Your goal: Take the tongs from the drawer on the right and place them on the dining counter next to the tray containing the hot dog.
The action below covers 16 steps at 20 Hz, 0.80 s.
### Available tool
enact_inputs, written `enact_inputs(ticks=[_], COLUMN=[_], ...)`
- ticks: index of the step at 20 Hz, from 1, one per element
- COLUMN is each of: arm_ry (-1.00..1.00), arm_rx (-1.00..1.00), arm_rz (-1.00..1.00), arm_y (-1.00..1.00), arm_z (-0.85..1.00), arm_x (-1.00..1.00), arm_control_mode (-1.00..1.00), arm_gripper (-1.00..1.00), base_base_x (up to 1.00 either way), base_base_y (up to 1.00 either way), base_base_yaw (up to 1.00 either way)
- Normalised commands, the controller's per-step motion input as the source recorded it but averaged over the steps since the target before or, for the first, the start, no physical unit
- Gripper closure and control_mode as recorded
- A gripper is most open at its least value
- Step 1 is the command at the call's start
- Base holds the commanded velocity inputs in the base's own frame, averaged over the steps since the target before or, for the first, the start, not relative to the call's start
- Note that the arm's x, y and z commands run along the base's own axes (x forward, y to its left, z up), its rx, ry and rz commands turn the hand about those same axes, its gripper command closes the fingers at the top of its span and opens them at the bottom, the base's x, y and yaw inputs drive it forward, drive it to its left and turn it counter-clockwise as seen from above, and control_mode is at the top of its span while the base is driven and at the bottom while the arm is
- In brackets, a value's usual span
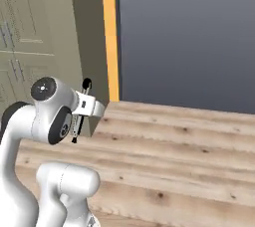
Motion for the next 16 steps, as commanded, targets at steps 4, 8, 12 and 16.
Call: enact_inputs(ticks=[4, 8, 12, 16], arm_ry=[0.0, 0.0, 0.0, 0.0], arm_rx=[0.0, 0.0, 0.0, 0.0], arm_rz=[0.0, 0.0, 0.0, 0.0], arm_y=[0.0, 0.0, 0.0, 0.0], arm_z=[0.0, 0.0, 0.0, 0.0], arm_x=[0.0, 0.0, 0.0, 0.0], arm_control_mode=[1.0, 1.0, 1.0, 1.0], arm_gripper=[1.0, 1.0, 1.0, 1.0], base_base_x=[0.0, 0.15, 0.25, 0.24], base_base_y=[0.97, 0.67, 0.46, 0.24], base_base_yaw=[0.77, 0.76, 0.75, 0.77])
